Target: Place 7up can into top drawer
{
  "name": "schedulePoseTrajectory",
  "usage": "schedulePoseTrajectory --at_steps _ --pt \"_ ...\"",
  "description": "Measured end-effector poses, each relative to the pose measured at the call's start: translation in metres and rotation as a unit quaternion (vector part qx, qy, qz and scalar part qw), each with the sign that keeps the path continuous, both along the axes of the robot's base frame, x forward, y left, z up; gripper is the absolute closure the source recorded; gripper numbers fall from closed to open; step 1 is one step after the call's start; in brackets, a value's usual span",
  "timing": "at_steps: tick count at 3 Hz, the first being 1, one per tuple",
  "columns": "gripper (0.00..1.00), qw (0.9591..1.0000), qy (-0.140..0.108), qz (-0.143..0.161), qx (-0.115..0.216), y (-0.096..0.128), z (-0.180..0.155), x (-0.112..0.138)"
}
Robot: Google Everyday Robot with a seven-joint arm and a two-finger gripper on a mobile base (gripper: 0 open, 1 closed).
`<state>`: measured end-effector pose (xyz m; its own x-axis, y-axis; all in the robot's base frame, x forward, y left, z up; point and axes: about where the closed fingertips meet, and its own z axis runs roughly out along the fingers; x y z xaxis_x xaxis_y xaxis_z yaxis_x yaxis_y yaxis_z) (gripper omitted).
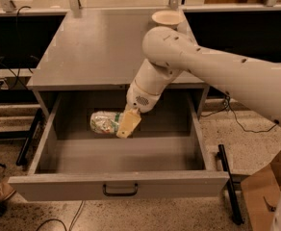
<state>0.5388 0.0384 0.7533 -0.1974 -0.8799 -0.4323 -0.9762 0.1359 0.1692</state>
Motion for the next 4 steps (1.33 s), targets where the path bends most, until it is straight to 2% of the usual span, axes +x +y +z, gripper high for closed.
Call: schedulePoseTrajectory --at_steps 1,2,3,4 --pt "1.00 0.9980 -0.021 -0.055 -0.023 -0.033 -0.032 0.015" --pt "1.00 0.9909 -0.048 -0.116 -0.047 -0.058 -0.061 0.037" --pt "0.81 0.9853 -0.057 -0.154 -0.048 -0.069 -0.085 0.055" --pt "0.57 0.9831 -0.054 -0.168 -0.048 -0.071 -0.104 0.065"
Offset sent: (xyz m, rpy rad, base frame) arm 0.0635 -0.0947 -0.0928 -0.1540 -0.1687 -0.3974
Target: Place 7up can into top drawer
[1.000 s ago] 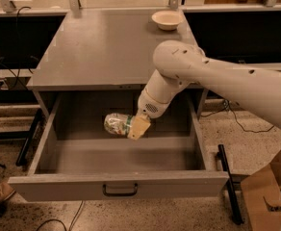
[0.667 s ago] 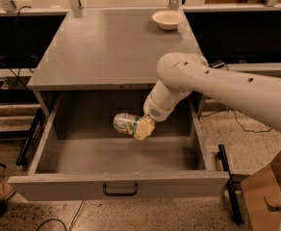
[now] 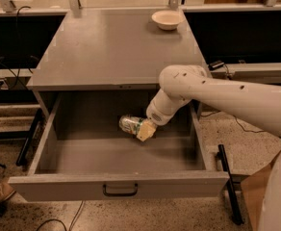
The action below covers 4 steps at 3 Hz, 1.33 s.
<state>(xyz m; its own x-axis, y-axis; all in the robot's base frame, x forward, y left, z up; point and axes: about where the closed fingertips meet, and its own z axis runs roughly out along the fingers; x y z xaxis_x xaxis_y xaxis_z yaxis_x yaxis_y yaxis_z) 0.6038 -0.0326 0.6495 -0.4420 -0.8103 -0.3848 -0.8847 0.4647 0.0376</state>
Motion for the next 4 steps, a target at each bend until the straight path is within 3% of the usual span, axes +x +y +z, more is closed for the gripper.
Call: schedulePoseTrajectory --at_steps 1,2,4 --pt "0.26 0.9999 -0.008 -0.008 0.013 -0.002 -0.002 0.000" --pt "0.03 0.9992 -0.021 -0.015 0.032 -0.007 0.006 -0.006" --pt "0.00 0.9983 -0.017 -0.044 0.036 -0.039 0.054 -0.059"
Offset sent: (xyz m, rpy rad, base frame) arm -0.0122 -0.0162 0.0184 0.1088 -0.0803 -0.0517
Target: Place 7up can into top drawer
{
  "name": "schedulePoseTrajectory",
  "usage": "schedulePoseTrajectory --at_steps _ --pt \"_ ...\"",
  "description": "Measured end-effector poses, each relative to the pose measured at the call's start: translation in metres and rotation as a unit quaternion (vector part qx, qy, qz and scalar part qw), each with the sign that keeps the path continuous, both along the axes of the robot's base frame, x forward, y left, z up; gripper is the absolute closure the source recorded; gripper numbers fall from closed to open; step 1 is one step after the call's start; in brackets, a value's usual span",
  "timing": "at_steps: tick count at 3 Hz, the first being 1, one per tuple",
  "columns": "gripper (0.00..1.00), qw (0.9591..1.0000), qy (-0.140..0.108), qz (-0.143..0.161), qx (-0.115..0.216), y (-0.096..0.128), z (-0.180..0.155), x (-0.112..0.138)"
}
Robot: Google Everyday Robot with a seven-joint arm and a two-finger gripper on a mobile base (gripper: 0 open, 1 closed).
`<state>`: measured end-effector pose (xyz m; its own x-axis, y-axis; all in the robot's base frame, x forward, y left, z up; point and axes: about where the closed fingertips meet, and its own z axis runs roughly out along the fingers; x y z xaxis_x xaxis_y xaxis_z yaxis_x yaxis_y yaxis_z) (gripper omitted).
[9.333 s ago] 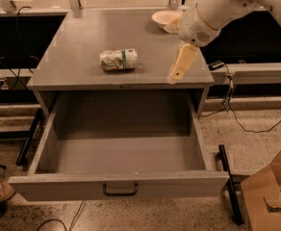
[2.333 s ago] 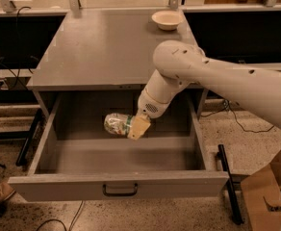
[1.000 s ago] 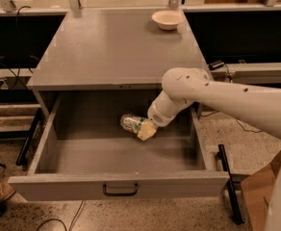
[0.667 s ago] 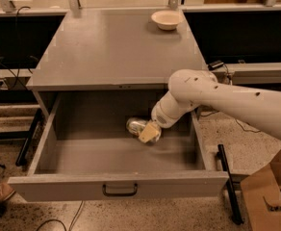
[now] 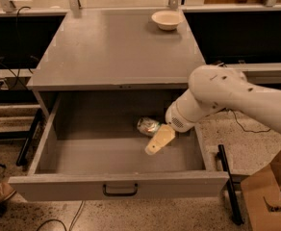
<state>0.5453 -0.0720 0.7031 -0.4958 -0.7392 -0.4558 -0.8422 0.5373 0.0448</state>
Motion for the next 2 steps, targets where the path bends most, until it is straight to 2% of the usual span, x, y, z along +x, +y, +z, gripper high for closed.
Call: schedulePoseTrajectory --at_steps 1,2 --pt "0.00 0.9994 -0.006 -0.008 -0.034 -0.017 0.057 -0.019" --pt "0.00 0.9964 -0.011 0.015 -0.083 -0.020 0.111 -0.018"
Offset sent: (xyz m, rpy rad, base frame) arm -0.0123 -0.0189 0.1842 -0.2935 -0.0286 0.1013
